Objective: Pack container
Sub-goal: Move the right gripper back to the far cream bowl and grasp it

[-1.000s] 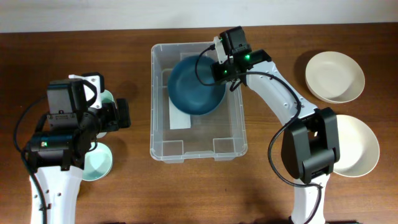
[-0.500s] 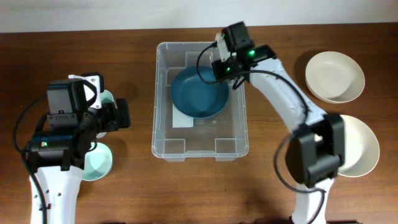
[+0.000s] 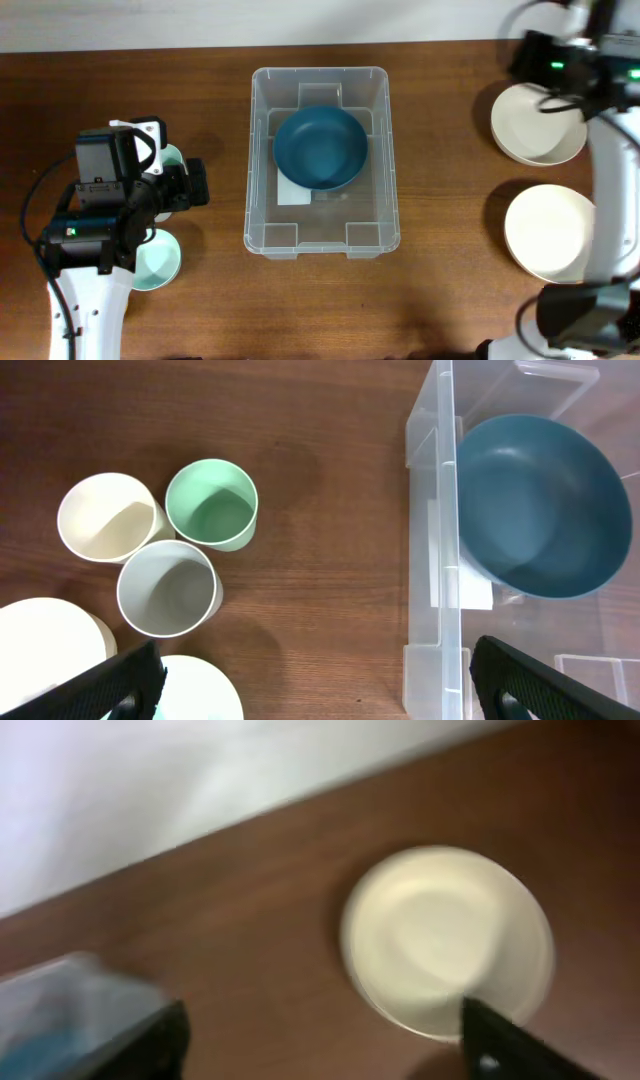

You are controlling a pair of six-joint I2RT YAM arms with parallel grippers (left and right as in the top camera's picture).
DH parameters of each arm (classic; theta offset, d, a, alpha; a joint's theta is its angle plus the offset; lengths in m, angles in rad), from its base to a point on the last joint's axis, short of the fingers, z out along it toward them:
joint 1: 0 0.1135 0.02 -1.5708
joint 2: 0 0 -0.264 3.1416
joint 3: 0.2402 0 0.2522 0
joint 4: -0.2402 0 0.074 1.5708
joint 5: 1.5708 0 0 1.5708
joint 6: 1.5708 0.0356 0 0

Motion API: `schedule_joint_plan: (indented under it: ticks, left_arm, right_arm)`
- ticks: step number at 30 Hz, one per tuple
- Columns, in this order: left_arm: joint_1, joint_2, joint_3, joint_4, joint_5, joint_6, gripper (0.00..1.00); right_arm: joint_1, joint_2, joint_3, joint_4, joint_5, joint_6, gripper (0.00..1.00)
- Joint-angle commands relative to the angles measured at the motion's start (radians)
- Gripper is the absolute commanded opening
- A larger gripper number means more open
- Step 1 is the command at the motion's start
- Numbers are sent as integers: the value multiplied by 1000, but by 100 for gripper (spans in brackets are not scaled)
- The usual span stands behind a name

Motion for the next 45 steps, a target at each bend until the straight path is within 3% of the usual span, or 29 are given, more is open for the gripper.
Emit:
schedule_joint_plan:
  ticks: [1, 15, 23, 30, 33, 40, 45]
  left_arm:
    - [6, 4, 20, -1, -5, -11, 100]
    - [6, 4, 20, -1, -30, -5, 100]
    - [6, 4, 20, -1, -30, -5, 100]
    - [6, 4, 20, -1, -30, -5, 100]
    - [6, 4, 20, -1, -30, -5, 100]
    - [6, 4, 20, -1, -30, -5, 99]
    - [6, 4, 20, -1, -30, -5, 100]
  right_arm:
    - [-122, 79, -15, -6, -43, 40, 86]
    - [-385, 393, -15, -7, -193, 83, 89]
    - [-396, 536, -15, 7, -237, 72, 88]
    - [-396, 619, -16, 20, -271, 77, 79]
    - [-396, 631, -16, 24, -271, 76, 71]
    - [-396, 631, -16, 40, -275, 77, 31]
    - [-396, 631, -16, 42, -319, 77, 9]
